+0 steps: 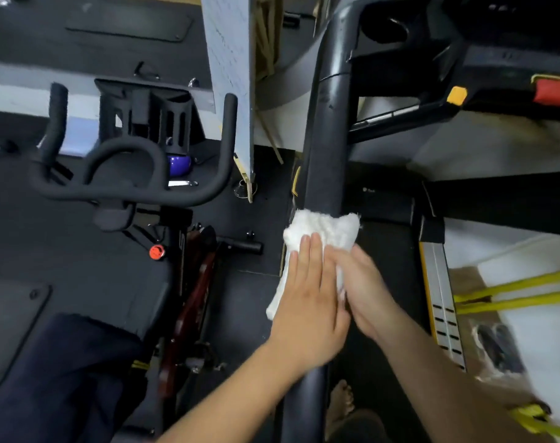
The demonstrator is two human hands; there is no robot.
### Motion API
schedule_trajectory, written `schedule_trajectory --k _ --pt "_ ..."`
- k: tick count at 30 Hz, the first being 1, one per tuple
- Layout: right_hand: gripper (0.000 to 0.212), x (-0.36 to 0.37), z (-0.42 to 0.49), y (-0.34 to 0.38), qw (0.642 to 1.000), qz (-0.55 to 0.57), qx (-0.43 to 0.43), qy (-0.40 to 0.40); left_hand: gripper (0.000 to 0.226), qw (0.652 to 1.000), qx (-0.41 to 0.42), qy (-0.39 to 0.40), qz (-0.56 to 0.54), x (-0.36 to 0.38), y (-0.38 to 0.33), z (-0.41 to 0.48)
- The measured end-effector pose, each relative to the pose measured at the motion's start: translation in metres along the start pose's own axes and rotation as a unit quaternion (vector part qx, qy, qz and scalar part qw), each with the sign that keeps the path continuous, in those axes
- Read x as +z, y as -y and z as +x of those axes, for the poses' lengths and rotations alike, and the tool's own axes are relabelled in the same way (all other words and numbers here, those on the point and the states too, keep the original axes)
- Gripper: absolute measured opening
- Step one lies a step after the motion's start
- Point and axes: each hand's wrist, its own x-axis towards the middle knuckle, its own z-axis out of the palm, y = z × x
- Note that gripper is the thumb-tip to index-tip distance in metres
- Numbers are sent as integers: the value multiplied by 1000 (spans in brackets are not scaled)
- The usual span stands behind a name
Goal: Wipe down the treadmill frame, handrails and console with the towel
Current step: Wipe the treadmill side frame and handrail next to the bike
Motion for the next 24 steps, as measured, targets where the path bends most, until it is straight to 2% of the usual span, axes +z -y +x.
schedule_trajectory --k 3,6,9,11,15,17,21,24 --pt "31 4 2 -15 996 -81 -24 -22 84 986 14 37 -162 -17 9 -12" --pt "53 8 37 2 986 -142 -38 -83 70 961 -40 3 -272 -42 23 -2" --pt "84 14 73 24 979 -166 -43 -110 60 973 -40 -8 -228 -58 27 21" --pt "86 13 86 31 981 -142 -48 -124 59 981 -21 12 -193 -59 20 37" --pt "41 6 62 11 995 -41 -27 -91 57 989 -33 -11 -143 -55 14 45" --pt "33 6 37 -9 996 -36 -9 -83 48 991 -20 -24 -131 -51 16 39" --pt "49 17 32 -33 991 -34 -20 -130 35 992 -51 -32 -109 -35 14 37" --pt "73 10 64 -21 994 13 14 -106 62 991 -67 -11 -111 -32 4 61"
